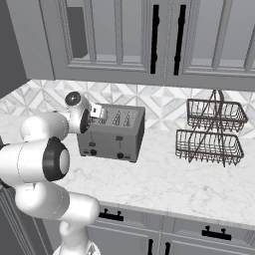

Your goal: Start the toaster. Once the lever pops up, take the bread to the plate on the dining counter.

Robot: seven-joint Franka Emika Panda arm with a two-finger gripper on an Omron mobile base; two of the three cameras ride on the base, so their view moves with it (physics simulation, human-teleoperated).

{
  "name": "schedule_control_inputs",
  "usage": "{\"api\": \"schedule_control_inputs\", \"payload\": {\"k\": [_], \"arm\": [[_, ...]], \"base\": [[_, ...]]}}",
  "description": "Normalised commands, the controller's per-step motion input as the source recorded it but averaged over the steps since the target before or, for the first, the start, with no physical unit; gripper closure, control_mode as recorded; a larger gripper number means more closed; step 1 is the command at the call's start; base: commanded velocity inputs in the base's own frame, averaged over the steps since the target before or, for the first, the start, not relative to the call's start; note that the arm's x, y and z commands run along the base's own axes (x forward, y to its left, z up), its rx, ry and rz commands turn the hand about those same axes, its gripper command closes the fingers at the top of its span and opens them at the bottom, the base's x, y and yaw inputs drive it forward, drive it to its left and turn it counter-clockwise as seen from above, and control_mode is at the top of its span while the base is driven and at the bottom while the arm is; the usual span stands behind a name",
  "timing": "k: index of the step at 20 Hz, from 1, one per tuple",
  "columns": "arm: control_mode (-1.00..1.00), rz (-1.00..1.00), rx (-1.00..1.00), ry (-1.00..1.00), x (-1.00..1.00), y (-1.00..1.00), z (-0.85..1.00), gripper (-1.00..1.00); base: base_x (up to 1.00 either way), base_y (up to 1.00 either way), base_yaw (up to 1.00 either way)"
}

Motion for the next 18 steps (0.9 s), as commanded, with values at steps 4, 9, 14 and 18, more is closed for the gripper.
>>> {"api": "schedule_control_inputs", "payload": {"k": [4, 9, 14, 18], "arm": [[-1.00, 0.00, 0.00, 0.00, 0.00, 0.00, 0.00, -1.00], [-1.00, 0.00, 0.00, 0.00, 0.00, 0.00, 0.00, -1.00], [-1.00, 0.00, 0.00, 0.00, 0.00, 0.00, 0.00, -1.00], [-1.00, 0.00, 0.00, 0.00, 0.00, 0.00, 0.00, -1.00]], "base": [[0.00, 0.00, 0.00], [0.00, 0.00, 0.00], [0.00, 0.00, 0.00], [0.00, 0.00, 0.00]]}}
